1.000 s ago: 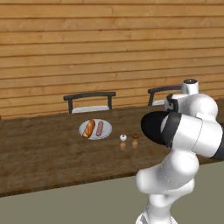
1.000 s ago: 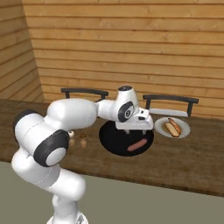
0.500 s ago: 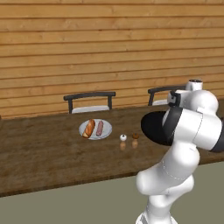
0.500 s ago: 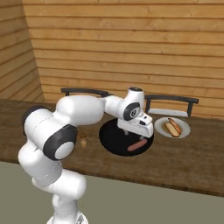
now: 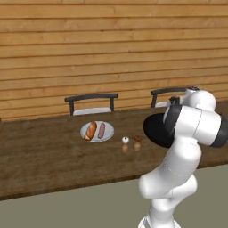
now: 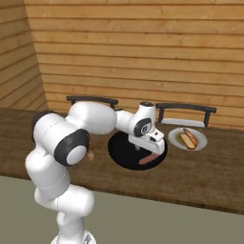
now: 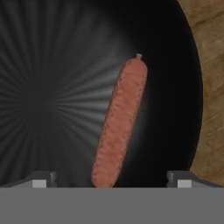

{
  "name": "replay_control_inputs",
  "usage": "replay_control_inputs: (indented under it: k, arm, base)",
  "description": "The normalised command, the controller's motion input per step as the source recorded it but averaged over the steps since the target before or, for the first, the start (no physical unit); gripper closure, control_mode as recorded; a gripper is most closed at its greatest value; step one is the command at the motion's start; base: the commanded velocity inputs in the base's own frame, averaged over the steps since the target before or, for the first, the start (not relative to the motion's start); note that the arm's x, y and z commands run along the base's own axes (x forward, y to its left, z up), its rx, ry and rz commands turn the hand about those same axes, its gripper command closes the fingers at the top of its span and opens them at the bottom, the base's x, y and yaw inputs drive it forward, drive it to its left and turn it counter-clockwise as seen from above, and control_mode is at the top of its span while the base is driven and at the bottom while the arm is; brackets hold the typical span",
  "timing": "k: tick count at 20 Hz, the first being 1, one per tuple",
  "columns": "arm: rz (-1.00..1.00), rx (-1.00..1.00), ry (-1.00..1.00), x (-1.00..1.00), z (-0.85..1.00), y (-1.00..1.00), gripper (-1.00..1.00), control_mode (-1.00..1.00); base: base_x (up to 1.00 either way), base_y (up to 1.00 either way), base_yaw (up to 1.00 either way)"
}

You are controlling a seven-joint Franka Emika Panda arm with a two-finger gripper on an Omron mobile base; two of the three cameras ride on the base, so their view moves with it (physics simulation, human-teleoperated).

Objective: Place one bun and one sausage from the bowl on each plate.

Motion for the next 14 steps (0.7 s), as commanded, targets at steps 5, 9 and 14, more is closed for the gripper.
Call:
replay_control_inputs:
  k: [5,9,14]
  arm:
    - [0.0,0.0,0.0,0.14,-0.47,-0.02,-1.0,-1.0]
    - [0.0,0.0,0.0,0.05,-0.5,-0.02,-1.0,-1.0]
    - [0.0,0.0,0.0,0.08,-0.52,0.0,-1.0,-1.0]
  base:
    - [0.0,0.0,0.0]
    - [0.0,0.0,0.0]
    - [0.0,0.0,0.0]
